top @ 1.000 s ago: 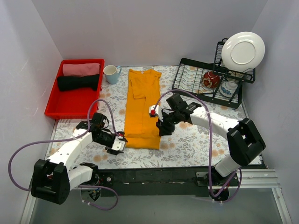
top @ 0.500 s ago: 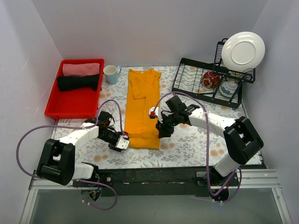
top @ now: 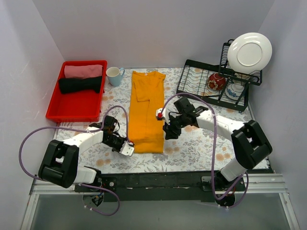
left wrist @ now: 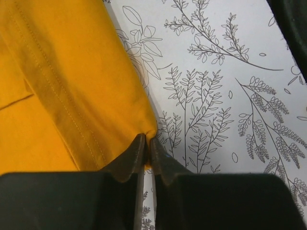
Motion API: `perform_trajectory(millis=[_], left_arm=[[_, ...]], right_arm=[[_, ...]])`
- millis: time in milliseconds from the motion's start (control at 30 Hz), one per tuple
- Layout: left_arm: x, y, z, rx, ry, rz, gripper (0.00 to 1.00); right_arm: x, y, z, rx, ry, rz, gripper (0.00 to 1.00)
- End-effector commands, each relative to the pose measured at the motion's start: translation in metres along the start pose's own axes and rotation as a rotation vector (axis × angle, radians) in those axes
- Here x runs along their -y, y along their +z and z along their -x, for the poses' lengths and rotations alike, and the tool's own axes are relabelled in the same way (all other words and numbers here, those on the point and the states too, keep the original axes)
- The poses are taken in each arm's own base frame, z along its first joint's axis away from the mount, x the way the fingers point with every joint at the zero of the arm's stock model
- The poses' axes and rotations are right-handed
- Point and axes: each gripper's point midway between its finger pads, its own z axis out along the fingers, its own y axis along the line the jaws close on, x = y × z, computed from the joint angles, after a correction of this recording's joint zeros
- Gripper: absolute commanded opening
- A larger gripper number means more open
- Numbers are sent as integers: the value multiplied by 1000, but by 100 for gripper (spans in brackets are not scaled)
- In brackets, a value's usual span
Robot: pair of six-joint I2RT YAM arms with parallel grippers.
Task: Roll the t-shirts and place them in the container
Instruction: Roll the T-shirt to the center of the board.
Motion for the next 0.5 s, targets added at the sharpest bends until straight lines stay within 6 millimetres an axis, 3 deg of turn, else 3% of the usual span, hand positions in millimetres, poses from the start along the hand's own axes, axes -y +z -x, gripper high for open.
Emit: perform_trajectory(millis=[0,33,133,267,467], left_arm=[[-4,-4,-3,-24,-149,-6,1],[-3,-4,4,1,-259,-20,0],[-23,-10,16,48,-454,-20,0],[-48,-17,37,168,-609,-1,0],[-59,-23,55,273,-789,-52,0]], right_arm=[[-15,-19,26,107,-189,-15,52],[-15,-24,37,144,-250,-48,54],[-29,-16,35,161,-363,-59,56],[-40,-6,36,169,-411,-54,58],[-44,12,36,173,-413,-51,61]])
